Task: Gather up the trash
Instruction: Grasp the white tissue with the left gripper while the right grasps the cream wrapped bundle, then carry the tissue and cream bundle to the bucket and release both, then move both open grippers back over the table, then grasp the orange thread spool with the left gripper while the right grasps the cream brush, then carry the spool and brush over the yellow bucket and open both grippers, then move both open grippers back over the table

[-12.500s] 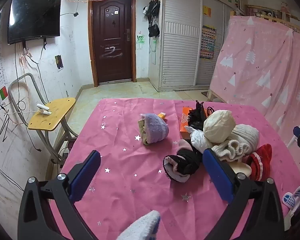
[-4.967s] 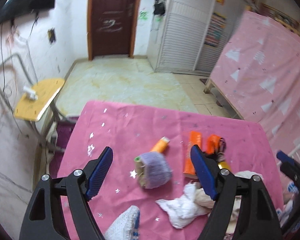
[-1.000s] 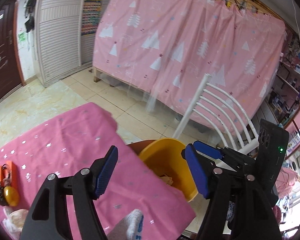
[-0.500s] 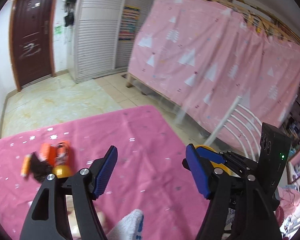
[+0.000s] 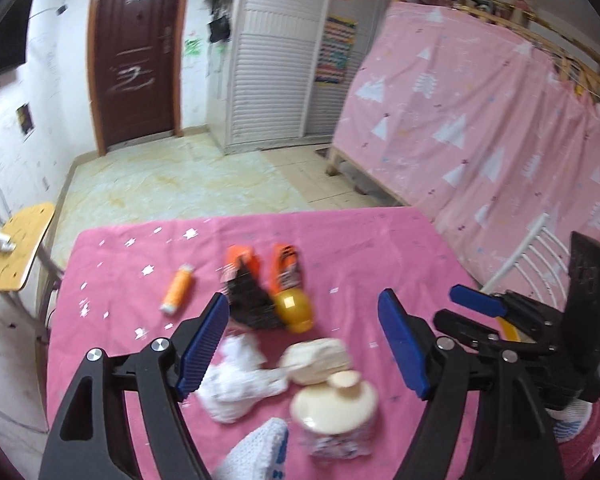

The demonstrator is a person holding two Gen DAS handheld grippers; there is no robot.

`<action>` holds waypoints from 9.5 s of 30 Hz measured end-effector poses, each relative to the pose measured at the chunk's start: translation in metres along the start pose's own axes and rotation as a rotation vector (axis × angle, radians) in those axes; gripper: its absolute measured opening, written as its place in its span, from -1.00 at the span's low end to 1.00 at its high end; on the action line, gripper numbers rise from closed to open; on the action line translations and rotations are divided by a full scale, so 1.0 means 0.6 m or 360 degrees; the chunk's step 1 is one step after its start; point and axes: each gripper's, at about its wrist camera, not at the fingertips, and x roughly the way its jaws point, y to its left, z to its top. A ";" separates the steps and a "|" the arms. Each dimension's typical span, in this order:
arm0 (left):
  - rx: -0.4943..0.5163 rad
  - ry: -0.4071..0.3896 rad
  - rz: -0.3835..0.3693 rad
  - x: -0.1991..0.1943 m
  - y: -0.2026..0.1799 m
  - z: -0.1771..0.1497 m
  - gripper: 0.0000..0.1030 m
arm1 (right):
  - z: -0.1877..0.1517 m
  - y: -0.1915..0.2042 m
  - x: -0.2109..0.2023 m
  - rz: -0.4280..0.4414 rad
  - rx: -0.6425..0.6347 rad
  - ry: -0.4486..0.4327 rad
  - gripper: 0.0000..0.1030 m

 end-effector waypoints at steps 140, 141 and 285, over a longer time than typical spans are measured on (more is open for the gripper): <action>0.0324 -0.0016 -0.0387 0.074 -0.342 0.032 0.38 | -0.071 -0.214 -0.145 -0.0300 0.0383 -0.0201 0.24; 0.0307 -0.0025 -0.0379 0.071 -0.328 0.035 0.38 | -0.066 -0.203 -0.137 -0.0291 0.0364 -0.0191 0.24; 0.0820 0.0338 -0.0482 0.209 -0.651 -0.021 -0.18 | -0.221 -0.440 -0.265 -0.0645 0.0796 -0.0321 -0.60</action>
